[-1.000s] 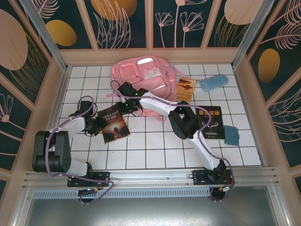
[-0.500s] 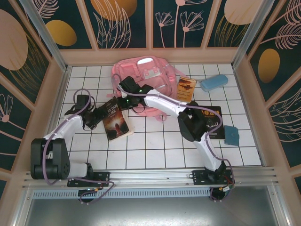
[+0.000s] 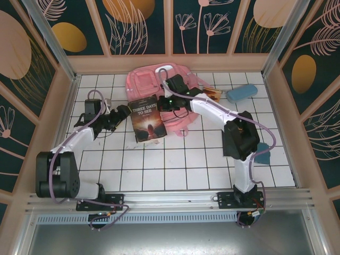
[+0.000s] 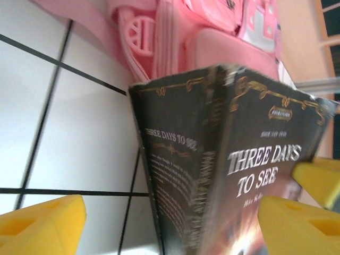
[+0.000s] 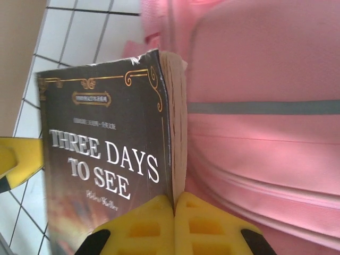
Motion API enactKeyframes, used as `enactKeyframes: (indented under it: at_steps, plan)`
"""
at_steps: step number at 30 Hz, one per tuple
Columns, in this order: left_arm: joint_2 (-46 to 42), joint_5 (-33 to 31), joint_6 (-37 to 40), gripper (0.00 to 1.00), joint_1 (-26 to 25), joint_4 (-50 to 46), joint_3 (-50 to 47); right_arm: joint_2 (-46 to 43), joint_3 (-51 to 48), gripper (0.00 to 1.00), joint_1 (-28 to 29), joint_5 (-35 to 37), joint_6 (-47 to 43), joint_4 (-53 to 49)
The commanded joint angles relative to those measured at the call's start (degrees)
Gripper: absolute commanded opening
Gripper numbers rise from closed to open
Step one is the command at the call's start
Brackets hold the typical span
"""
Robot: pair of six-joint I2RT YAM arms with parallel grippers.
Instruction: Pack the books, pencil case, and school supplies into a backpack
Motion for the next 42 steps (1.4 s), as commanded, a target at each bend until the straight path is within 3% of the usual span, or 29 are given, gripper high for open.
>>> enactKeyframes:
  at_steps: [1, 8, 11, 17, 23, 25, 27, 30, 37, 39, 42]
  plan:
    - [2.9, 7.7, -0.5, 0.86, -0.8, 6.7, -0.1, -2.1, -1.8, 0.0, -1.5, -2.3, 1.1, 4.5]
    - [7.1, 12.6, -3.6, 0.86, -4.0, 14.7, -0.5, -0.6, -2.5, 0.0, -2.6, -3.4, 2.3, 5.7]
    - [10.2, 12.9, -4.2, 0.81, -4.6, 14.5, 1.0, -0.4, -2.9, 0.0, -3.0, -3.6, 2.6, 5.9]
    - [11.9, 14.8, -3.9, 0.56, -5.2, 15.5, 2.5, -0.6, -3.8, 0.0, -3.5, -3.6, 2.8, 6.5]
    - [10.4, 13.7, -1.9, 0.22, -5.2, 12.5, 3.2, -2.9, -5.5, 0.0, -4.1, -3.4, 3.8, 7.5]
    - [8.9, 10.6, -0.3, 0.15, -5.1, 9.1, 4.0, -4.7, -7.1, 0.14, -4.3, -3.5, 4.2, 8.9]
    - [7.1, 4.8, 1.5, 0.11, -4.9, 2.6, 5.6, -7.1, -9.1, 0.37, -4.6, -2.5, 5.1, 10.3]
    - [3.9, -1.4, 2.8, 0.07, -4.7, -3.6, 7.3, -10.6, -12.3, 0.56, -5.6, -1.8, 7.0, 13.0]
    - [-2.5, -17.8, 4.8, 0.08, -4.6, -17.7, 17.2, -17.2, -20.6, 0.8, -9.0, -4.5, 13.0, 21.7]
    - [-3.8, -19.4, 4.0, 0.08, -4.7, -18.0, 19.9, -18.4, -22.5, 0.85, -9.3, -6.0, 15.2, 24.5]
    - [-4.9, -16.7, 0.2, 0.09, -4.8, -12.0, 21.3, -19.3, -24.3, 0.89, -9.5, -9.2, 18.7, 28.4]
